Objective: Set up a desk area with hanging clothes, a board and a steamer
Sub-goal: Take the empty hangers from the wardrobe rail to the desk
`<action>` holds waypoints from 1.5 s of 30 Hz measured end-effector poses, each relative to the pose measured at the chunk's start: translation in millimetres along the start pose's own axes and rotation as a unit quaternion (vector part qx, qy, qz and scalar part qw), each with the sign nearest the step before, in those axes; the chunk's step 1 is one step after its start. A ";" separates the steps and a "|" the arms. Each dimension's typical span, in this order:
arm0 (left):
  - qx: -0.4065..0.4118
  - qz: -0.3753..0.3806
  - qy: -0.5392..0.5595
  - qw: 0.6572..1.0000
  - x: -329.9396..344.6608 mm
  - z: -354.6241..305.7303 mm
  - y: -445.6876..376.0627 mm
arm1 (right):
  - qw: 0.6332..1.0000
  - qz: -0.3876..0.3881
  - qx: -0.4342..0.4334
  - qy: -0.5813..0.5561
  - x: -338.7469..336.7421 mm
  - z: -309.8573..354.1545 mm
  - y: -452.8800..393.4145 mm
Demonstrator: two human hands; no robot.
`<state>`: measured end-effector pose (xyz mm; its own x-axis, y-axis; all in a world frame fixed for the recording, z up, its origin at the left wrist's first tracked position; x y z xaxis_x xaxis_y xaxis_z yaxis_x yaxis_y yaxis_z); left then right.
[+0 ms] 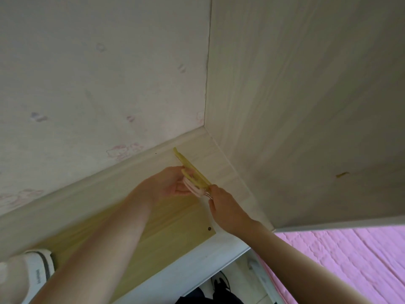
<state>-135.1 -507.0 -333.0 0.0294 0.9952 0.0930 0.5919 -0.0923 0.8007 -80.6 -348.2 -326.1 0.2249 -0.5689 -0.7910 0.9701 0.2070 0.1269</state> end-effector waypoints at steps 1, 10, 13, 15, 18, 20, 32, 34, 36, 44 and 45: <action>0.000 -0.008 -0.023 1.000 -4.3 2.7 -0.9 | 1.000 -0.004 0.006 0.006 1.6 -2.2 0.0; 0.057 -0.045 0.059 0.996 -16.6 17.7 37.2 | 0.995 -0.001 0.015 0.101 18.2 -2.3 2.3; 0.114 -0.046 0.056 0.991 -7.9 33.2 49.6 | 0.986 0.015 0.030 0.163 30.0 2.0 4.3; 0.145 -0.091 -0.003 0.985 -5.6 46.4 48.2 | 0.984 0.027 0.040 0.174 37.5 4.0 5.0; 0.203 -0.204 -0.123 0.950 -9.2 60.8 38.7 | 0.987 0.036 0.063 0.145 46.6 6.0 3.0; 0.220 -0.249 -0.176 0.927 -14.2 68.4 30.9 | 0.989 0.039 0.083 0.116 50.9 6.3 0.5; 0.257 -0.254 -0.351 0.864 -22.9 79.7 -2.0 | 0.989 0.010 0.100 0.113 58.3 -12.1 -13.0; 0.284 -0.252 -0.468 0.798 -19.1 88.7 -1.9 | 0.989 0.009 0.101 0.110 59.5 -14.4 -14.8; 0.304 -0.273 -0.553 0.727 -20.3 96.4 -1.1 | 0.990 0.011 0.098 0.102 62.0 -15.3 -15.2; 0.406 -0.325 -0.611 0.596 -12.8 96.2 10.8 | 0.987 0.029 0.100 0.119 72.0 -14.9 -14.5; 0.414 -0.331 -0.604 0.595 -11.5 96.2 11.4 | 0.987 0.031 0.099 0.125 72.3 -15.3 -14.4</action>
<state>-51.2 -516.5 -381.9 -0.1696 0.1465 -0.9746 0.9752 -0.1176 -0.1874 -79.7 -380.2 -394.3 0.2782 -0.3416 -0.8977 0.9597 0.0607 0.2743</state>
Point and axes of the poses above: each hand's wrist, its own y-axis away from the middle knuckle, its own x-axis out of the palm, z = x × y, the point moved 5 cm from there along -y, towards the middle knuckle, and after that the axes turned 13 degrees about -z, right-handed, at the moved point
